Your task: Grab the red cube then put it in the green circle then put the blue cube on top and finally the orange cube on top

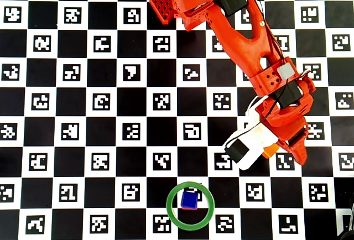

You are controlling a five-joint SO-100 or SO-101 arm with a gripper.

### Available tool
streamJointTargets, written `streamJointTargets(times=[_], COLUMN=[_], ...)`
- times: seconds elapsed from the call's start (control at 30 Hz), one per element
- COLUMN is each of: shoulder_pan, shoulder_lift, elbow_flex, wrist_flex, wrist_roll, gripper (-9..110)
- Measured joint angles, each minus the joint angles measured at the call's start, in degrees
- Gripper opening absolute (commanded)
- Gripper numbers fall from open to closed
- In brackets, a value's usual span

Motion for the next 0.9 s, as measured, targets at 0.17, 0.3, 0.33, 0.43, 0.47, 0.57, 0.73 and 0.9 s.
streamJointTargets(times=[0.17, 0.3, 0.33, 0.43, 0.47, 0.57, 0.73, 0.9], shoulder_pan=[1.14, 1.85, 2.02, 2.81, 2.90, 2.99, 2.99, 2.90], shoulder_lift=[-0.18, -0.35, -0.70, -1.93, -1.93, -2.02, -2.02, -2.02], elbow_flex=[1.93, 2.46, 2.46, 2.46, 2.46, 2.46, 2.46, 2.46], wrist_flex=[-1.93, -3.34, -3.60, -4.13, -4.13, -4.13, -4.13, -4.13], wrist_roll=[-0.18, -0.97, -1.05, -1.05, -1.05, -1.05, -1.05, -1.05], gripper=[43, 43, 43, 43, 43, 43, 42, 42])
